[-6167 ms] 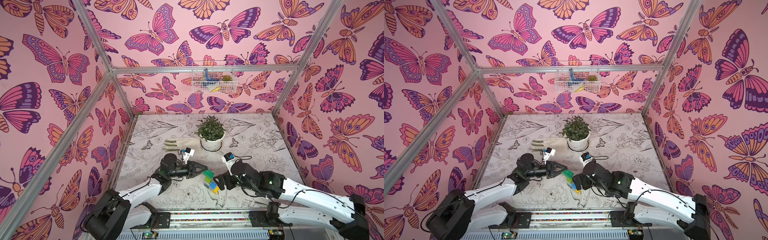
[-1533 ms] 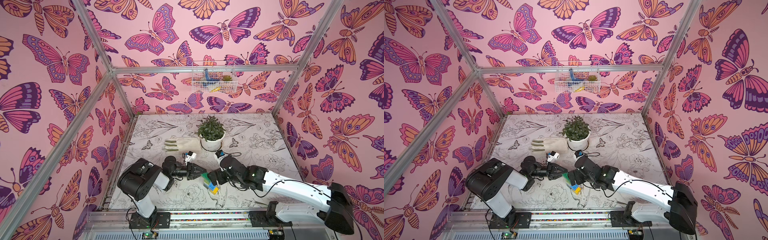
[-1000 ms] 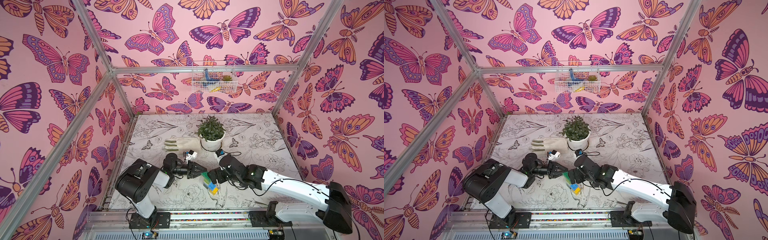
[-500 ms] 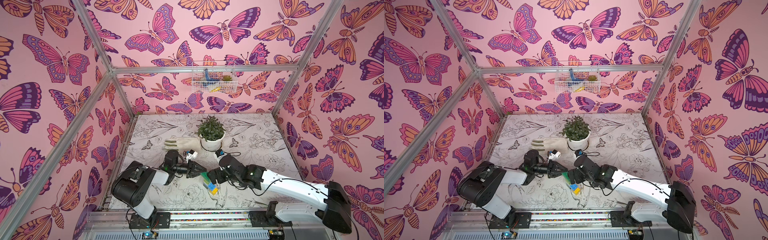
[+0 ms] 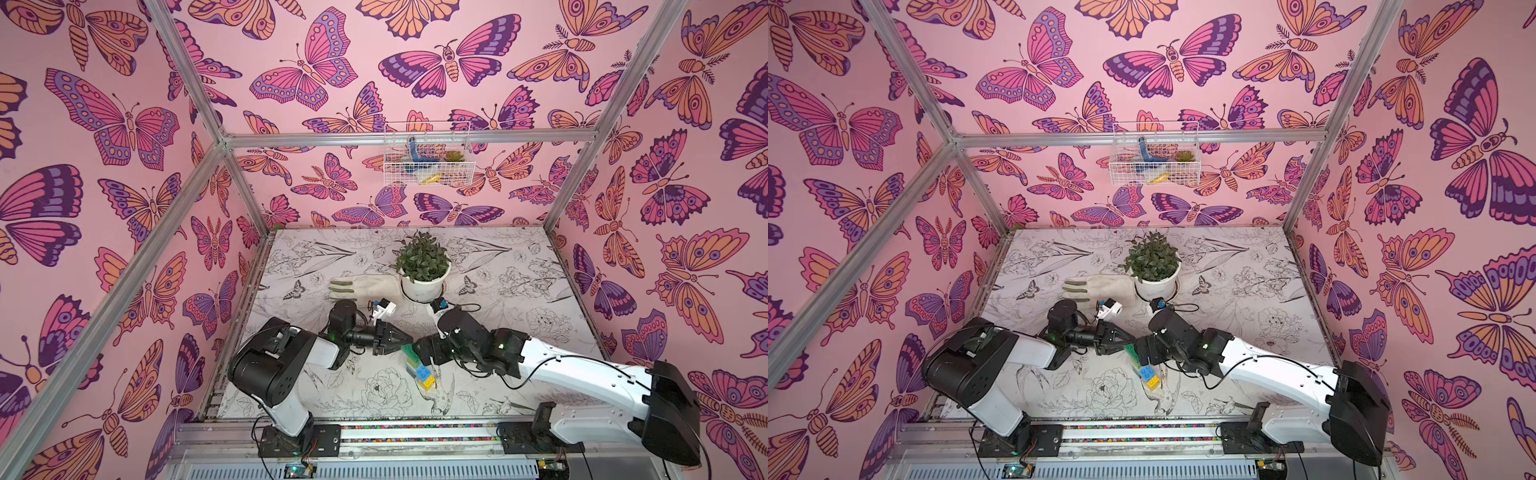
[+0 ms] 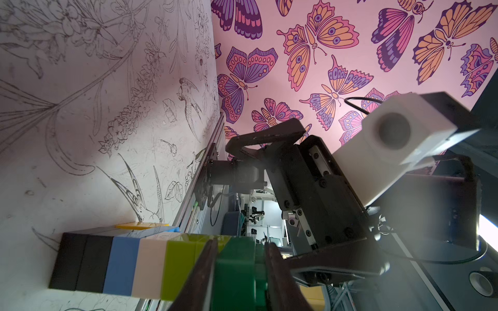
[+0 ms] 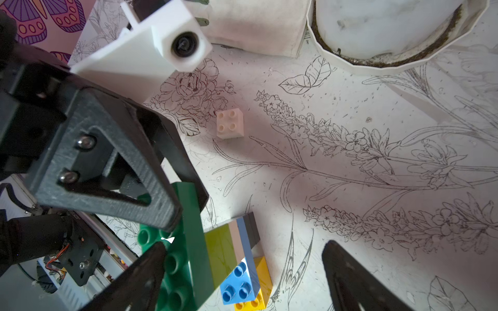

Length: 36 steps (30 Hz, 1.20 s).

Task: Assemble a giraffe with lego
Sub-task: Assemble the lego brick with the lego brick.

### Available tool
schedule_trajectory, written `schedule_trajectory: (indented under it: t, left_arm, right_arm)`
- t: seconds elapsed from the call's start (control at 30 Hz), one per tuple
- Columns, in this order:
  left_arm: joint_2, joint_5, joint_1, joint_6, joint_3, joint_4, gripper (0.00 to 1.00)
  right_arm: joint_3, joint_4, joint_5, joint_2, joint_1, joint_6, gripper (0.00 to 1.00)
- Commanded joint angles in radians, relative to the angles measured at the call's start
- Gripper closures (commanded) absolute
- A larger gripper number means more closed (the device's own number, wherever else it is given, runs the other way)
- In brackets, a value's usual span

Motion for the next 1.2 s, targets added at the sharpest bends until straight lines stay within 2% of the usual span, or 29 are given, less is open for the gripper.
schedule_trajectory:
  t: [0.0,0.1,0.2,0.33,0.53,0.63,0.93,1.17]
  left_arm:
    - [0.041,-0.107,0.009,0.043,-0.053,-0.182,0.97]
    - [0.019,-0.109,0.011,0.041,-0.049,-0.199,0.9]
    - [-0.003,-0.112,0.013,0.048,-0.038,-0.226,0.74]
    - [-0.017,-0.112,0.018,0.044,-0.022,-0.227,0.6]
    - [-0.034,-0.112,0.024,0.042,0.009,-0.241,0.45]
    - [-0.042,-0.111,0.026,0.043,0.017,-0.25,0.42]
    - [-0.131,-0.114,0.027,0.061,0.046,-0.323,0.41]
    - [-0.306,-0.162,0.084,0.221,0.142,-0.722,0.28]
  right_arm:
    - [-0.048,-0.141,-0.011,0.04,-0.004,-0.012,0.08]
    - [-0.037,-0.158,-0.021,0.051,-0.004,-0.019,0.08]
    - [-0.034,-0.157,-0.028,0.056,-0.003,-0.024,0.09]
    - [-0.035,-0.157,-0.028,0.051,-0.005,-0.024,0.09]
    - [-0.048,-0.155,-0.02,0.021,-0.004,-0.024,0.08]
    - [-0.058,-0.148,-0.019,0.001,-0.005,-0.026,0.09]
    - [-0.068,-0.129,-0.027,-0.023,-0.003,-0.041,0.09]
    - [-0.079,-0.077,-0.008,-0.09,-0.004,-0.06,0.07]
